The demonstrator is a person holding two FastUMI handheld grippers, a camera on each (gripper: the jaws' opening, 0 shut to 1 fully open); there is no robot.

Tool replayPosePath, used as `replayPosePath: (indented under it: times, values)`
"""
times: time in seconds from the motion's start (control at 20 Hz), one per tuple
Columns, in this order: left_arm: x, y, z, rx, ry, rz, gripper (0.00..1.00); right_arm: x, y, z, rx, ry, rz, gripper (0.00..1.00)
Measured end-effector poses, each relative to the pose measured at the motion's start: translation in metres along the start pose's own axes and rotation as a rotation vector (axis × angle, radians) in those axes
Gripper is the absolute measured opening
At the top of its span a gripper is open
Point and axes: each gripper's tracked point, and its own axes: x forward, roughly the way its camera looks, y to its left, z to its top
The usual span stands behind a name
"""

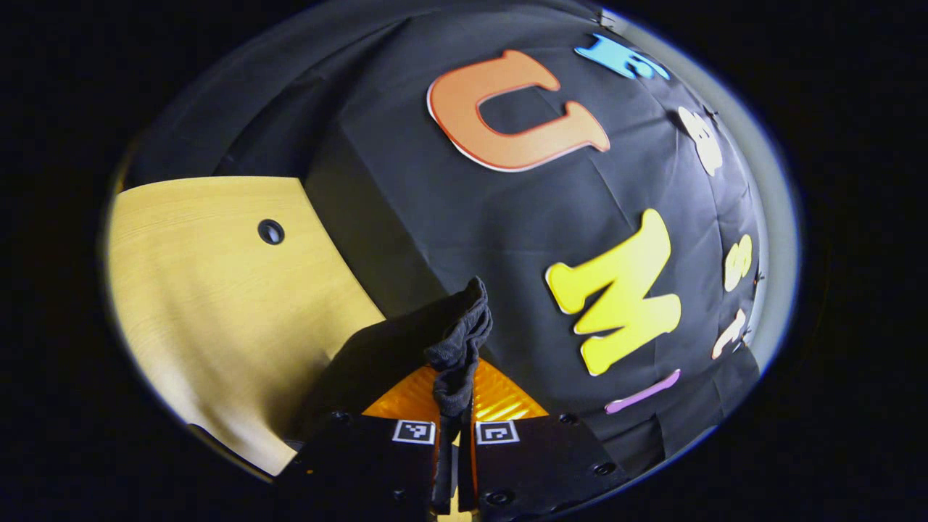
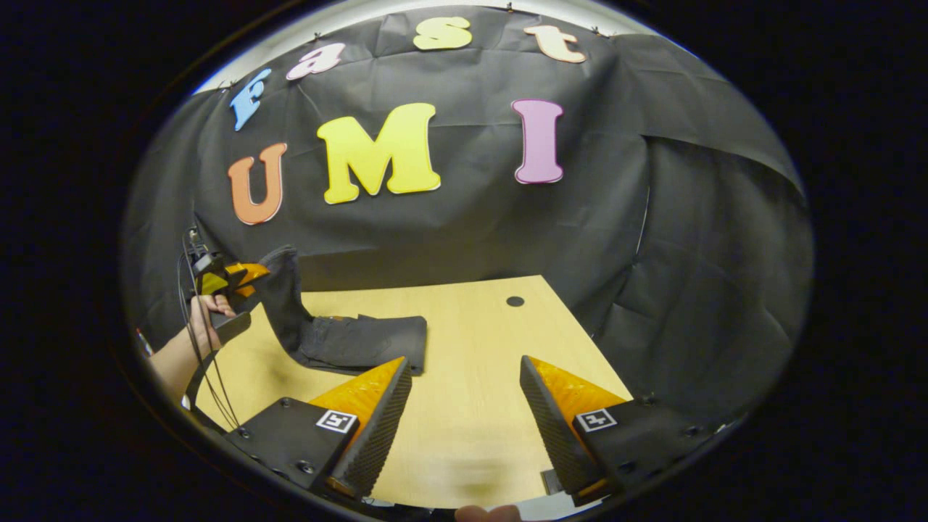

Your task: Grasp the waist and the cuffs of the jeans and fold them to make the two legs overlap; first hold the waist and fold one-third of the jeans toward the cuffs, then hold the cuffs and fold the remaining one-third in the same direction to finish folding.

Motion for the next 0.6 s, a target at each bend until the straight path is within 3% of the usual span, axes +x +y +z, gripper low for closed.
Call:
replayPosePath:
  times: [0.4, 0.6]
  values:
    - [0.029, -0.04, -0.095, 0.18, 0.137, 0.0, 0.06, -0.001, -0.029, -0.011, 0.049, 0.019, -0.06, 0.92]
    - [0.046, -0.045, -0.146, 0.327, 0.189, 0.034, 0.06, 0.001, -0.041, -0.015, 0.06, 0.03, -0.089, 0.92]
